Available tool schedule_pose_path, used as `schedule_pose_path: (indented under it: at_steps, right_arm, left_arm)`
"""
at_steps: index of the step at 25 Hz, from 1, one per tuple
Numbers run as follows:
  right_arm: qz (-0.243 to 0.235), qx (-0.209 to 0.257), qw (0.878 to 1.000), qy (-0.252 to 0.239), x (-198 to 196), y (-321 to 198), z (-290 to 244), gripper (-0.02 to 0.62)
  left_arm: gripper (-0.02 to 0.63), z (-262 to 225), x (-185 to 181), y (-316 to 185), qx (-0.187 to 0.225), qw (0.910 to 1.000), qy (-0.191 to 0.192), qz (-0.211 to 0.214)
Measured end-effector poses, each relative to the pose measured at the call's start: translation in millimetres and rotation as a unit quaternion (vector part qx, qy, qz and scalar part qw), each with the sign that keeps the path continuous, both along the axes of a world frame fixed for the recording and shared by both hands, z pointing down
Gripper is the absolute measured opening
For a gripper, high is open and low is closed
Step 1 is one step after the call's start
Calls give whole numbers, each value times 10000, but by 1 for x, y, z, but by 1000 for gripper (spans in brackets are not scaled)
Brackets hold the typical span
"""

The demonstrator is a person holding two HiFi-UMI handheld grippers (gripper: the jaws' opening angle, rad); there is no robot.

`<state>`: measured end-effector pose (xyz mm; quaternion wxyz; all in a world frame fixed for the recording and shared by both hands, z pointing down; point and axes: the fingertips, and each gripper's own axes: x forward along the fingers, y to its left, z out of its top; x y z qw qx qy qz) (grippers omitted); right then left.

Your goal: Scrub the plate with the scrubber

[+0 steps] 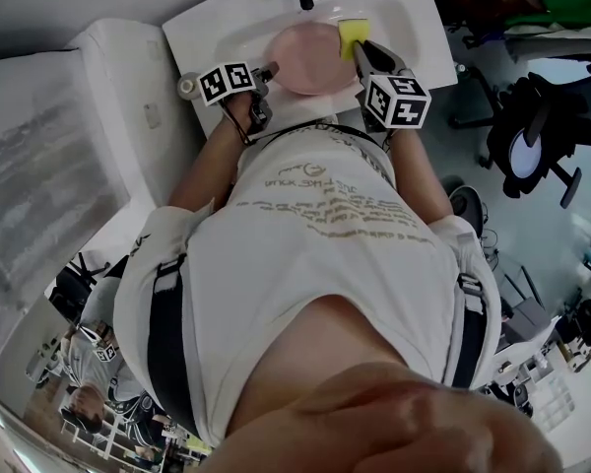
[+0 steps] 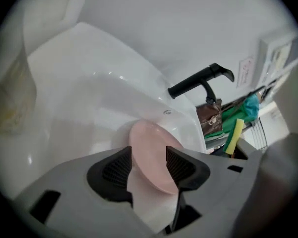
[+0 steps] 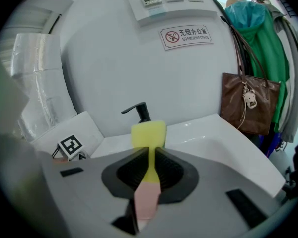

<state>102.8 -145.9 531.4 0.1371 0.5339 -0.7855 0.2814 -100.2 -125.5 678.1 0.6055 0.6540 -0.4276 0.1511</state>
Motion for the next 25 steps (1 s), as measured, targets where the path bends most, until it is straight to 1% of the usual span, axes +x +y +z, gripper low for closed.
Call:
schedule_pose_path:
  at_steps: [1, 2, 3, 4, 5, 7, 9, 10, 11, 14, 18, 21, 23, 25]
  right_arm:
    - [8, 2, 10000, -6, 0, 0, 0, 54]
    - [17, 8, 10000, -9, 0, -1, 0, 54]
    - [27, 21, 10000, -11, 0, -1, -1, 54]
    - [37, 39, 10000, -16, 0, -2, -2, 54]
    - [51, 65, 10000, -30, 0, -3, -3, 54]
    - [142, 164, 9997, -78, 3, -6, -9, 54]
    - [399, 339, 9985, -128, 10, -10, -18, 54]
    - [551, 433, 9974, -144, 14, -12, -22, 54]
    - [684, 522, 9962, -159, 18, -14, -27, 54]
    - [877, 822, 9926, -180, 24, -20, -45, 54]
    - [812, 1190, 9895, -94, 19, -26, -71, 54]
    - [771, 1420, 9868, -90, 14, -32, -92, 54]
    - [769, 1622, 9837, -133, 11, -35, -109, 54]
    - [806, 1876, 9787, -221, 10, -38, -130, 54]
  left_arm:
    - [214, -8, -1, -5, 277, 9994, -194, 112]
    - [170, -15, -4, -9, 532, 9976, -407, 193]
    - [82, -24, -6, -14, 796, 9943, -653, 273]
    - [30, -34, -8, -18, 1095, 9888, -933, 390]
    - [23, -44, -8, -23, 1430, 9805, -1227, 560]
    - [21, -67, -3, -34, 2145, 9568, -1730, 928]
    - [21, -91, 4, -45, 2754, 9330, -2014, 1146]
    - [21, -102, 7, -50, 2984, 9241, -2074, 1184]
    - [21, -114, 10, -56, 3175, 9173, -2091, 1183]
    - [21, -152, 18, -72, 3641, 9029, -2023, 1061]
    - [21, -199, 25, -85, 4090, 8869, -1960, 877]
    - [21, -235, 29, -92, 4426, 8693, -2042, 821]
    - [21, -256, 32, -95, 4584, 8611, -2055, 788]
    - [21, -274, 35, -96, 4702, 8519, -2161, 802]
